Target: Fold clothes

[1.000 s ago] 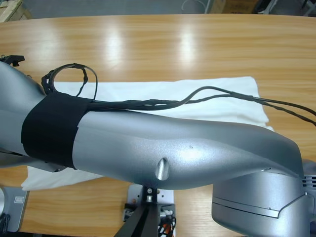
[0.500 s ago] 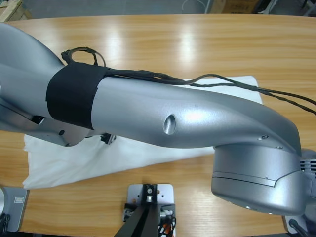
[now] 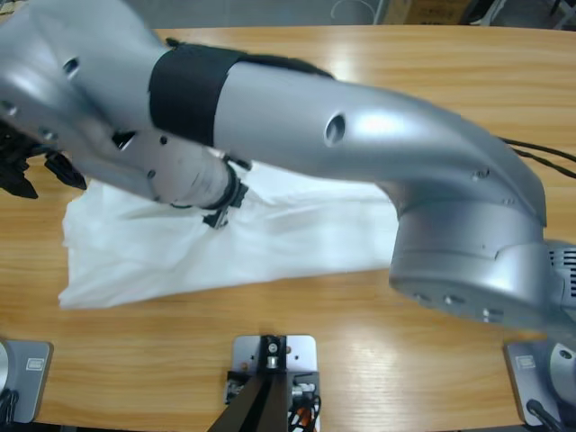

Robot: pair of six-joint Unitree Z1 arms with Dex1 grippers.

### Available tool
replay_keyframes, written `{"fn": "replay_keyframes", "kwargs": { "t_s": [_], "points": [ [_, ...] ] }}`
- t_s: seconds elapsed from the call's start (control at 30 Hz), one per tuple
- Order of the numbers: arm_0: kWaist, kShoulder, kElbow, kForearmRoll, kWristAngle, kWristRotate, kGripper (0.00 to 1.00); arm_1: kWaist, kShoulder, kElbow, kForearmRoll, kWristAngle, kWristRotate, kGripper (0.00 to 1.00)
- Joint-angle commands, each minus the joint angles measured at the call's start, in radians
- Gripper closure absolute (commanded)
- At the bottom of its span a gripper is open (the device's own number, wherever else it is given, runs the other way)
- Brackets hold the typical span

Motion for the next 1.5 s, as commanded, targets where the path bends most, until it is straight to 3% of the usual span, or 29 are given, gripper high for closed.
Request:
{"fn": "replay_keyframes", "kwargs": {
  "t_s": [0.03,0.2,0.3,0.4,0.5,0.53,0.67,0.8,0.9,1.07,1.2,1.3,1.4,1.5],
  "points": [
    [0.001,0.056,0.015,-0.011,0.007,-0.006,0.087,-0.127,-0.027,-0.259,0.099,-0.01,-0.047,0.013],
    [0.001,0.054,0.014,-0.011,0.007,-0.004,0.087,-0.182,-0.116,-0.237,0.101,-0.011,-0.007,0.013],
    [0.001,0.052,0.016,-0.011,0.007,-0.004,0.087,-0.39,-0.261,-0.236,0.101,0.228,0.136,0.023],
    [0.0,0.044,0.017,-0.011,0.004,-0.004,0.087,-0.529,-0.366,-0.19,0.1,0.294,0.202,0.023],
    [-0.002,0.041,0.017,-0.011,0.002,-0.003,0.087,-0.618,-0.472,0.033,0.069,0.323,0.233,0.023],
    [-0.002,0.04,0.017,-0.011,0.001,-0.003,0.087,-0.634,-0.521,0.129,0.017,0.345,0.233,0.023],
    [-0.006,0.03,0.019,-0.011,0.002,-0.003,0.087,-0.769,-0.9,0.917,-0.527,0.572,0.329,0.023],
    [-0.02,0.031,0.02,-0.013,0.002,-0.003,0.087,-0.959,-1.118,1.43,-0.856,0.742,0.406,0.023],
    [-0.039,0.031,0.02,-0.014,0.002,-0.003,0.087,-1.114,-1.172,1.692,-1.049,0.888,0.454,0.014],
    [-0.054,0.031,0.02,-0.014,0.002,-0.003,0.087,-1.254,-1.273,1.934,-1.266,0.867,0.626,0.016],
    [-0.062,0.033,0.022,-0.014,0.003,-0.003,0.087,-1.383,-1.276,1.945,-1.267,0.994,0.615,0.023],
    [-0.062,0.034,0.022,-0.014,0.004,-0.003,0.087,-1.469,-1.238,1.904,-1.127,1.057,0.508,0.023],
    [-0.064,0.033,0.022,-0.014,0.004,-0.003,0.087,-1.473,-1.202,1.873,-0.981,0.971,0.392,0.023],
    [-0.066,0.034,0.022,-0.014,0.004,-0.003,0.087,-1.47,-1.293,1.871,-0.921,0.85,0.301,0.023]
  ]
}}
